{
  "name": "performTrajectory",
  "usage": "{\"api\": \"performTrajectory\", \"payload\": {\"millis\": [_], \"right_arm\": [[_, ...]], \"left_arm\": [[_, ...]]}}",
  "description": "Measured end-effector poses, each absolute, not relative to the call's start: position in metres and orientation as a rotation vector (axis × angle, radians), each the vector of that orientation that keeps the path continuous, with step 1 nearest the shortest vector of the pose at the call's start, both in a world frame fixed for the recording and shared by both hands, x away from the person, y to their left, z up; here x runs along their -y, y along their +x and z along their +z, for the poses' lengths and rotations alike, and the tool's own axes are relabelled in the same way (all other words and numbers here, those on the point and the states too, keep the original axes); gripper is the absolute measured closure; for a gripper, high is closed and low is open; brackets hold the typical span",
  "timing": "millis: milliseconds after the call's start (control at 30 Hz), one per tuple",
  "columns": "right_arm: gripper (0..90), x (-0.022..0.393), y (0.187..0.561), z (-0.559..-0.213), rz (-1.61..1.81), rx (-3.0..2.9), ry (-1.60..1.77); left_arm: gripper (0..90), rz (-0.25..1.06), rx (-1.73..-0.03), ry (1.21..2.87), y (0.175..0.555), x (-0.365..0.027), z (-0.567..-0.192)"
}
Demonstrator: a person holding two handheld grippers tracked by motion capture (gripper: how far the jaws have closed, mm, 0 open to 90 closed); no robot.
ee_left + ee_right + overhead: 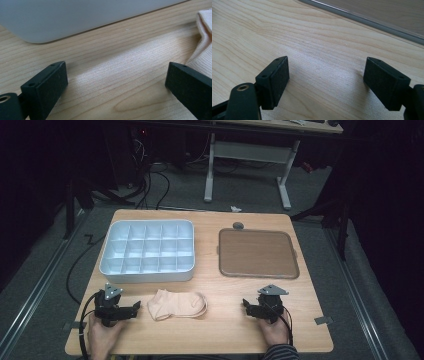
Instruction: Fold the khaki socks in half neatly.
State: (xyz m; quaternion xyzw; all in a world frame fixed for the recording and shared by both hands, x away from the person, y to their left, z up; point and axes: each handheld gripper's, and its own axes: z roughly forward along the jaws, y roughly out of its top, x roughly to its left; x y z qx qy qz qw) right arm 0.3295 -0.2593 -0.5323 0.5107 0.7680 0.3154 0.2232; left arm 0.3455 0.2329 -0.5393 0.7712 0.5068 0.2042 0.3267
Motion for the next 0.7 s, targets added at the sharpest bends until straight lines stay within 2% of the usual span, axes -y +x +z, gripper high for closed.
{"api": "performTrajectory", "payload": {"millis": [533,700], "right_arm": [[21.9,0.2583,0.3289,-0.5321,0.874,-2.131,1.397],[25.4,0.2579,0.3280,-0.5319,0.885,-2.137,1.385]], "left_arm": [[8.2,0.541,-1.323,2.014,0.3462,-0.2329,-0.5389],[8.5,0.540,-1.323,2.014,0.3466,-0.2327,-0.5388]]}}
